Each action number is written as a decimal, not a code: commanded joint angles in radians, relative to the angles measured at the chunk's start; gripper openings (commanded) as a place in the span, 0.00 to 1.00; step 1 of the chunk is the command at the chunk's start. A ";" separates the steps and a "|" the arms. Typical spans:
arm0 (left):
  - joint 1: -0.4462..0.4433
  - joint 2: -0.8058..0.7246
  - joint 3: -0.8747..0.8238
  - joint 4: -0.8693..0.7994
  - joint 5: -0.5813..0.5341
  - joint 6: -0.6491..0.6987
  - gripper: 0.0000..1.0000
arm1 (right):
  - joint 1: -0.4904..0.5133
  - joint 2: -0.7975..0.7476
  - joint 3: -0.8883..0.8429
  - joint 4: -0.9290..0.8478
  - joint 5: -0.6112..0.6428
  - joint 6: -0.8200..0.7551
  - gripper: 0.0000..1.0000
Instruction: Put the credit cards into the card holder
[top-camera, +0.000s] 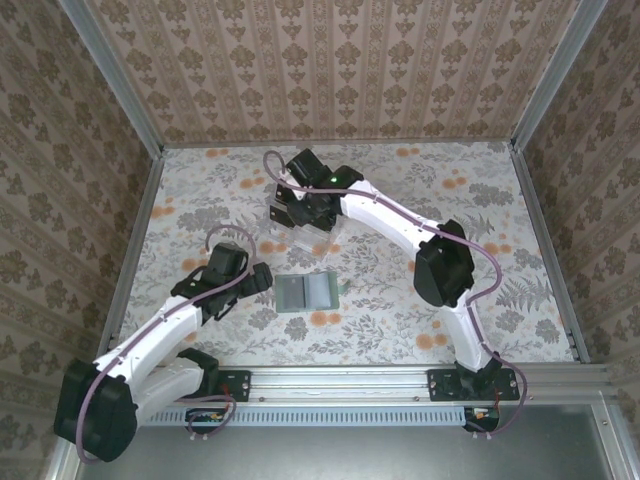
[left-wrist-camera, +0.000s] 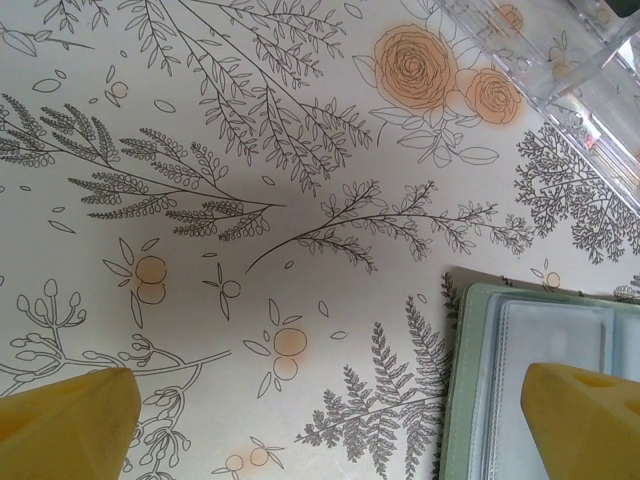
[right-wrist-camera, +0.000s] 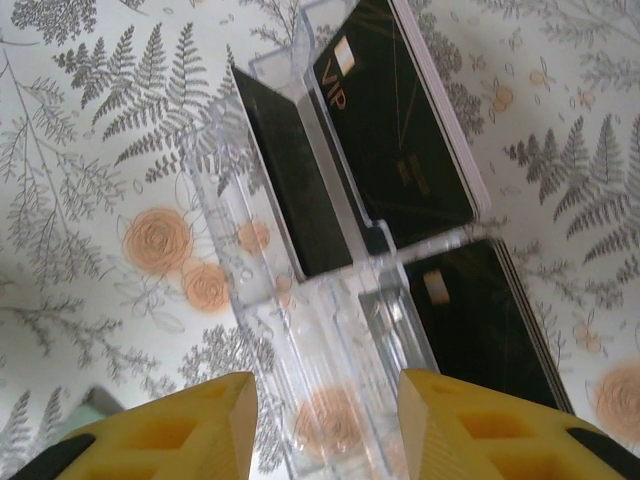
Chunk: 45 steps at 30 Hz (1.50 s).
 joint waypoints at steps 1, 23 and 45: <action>0.039 -0.006 0.030 -0.026 0.034 0.040 1.00 | 0.005 0.066 0.098 -0.053 0.038 -0.062 0.42; 0.069 -0.011 -0.018 0.014 0.076 0.043 1.00 | -0.003 -0.008 -0.068 -0.041 0.209 -0.138 0.33; 0.068 0.003 -0.027 0.033 0.084 0.037 1.00 | -0.017 -0.045 -0.115 -0.019 0.184 -0.157 0.11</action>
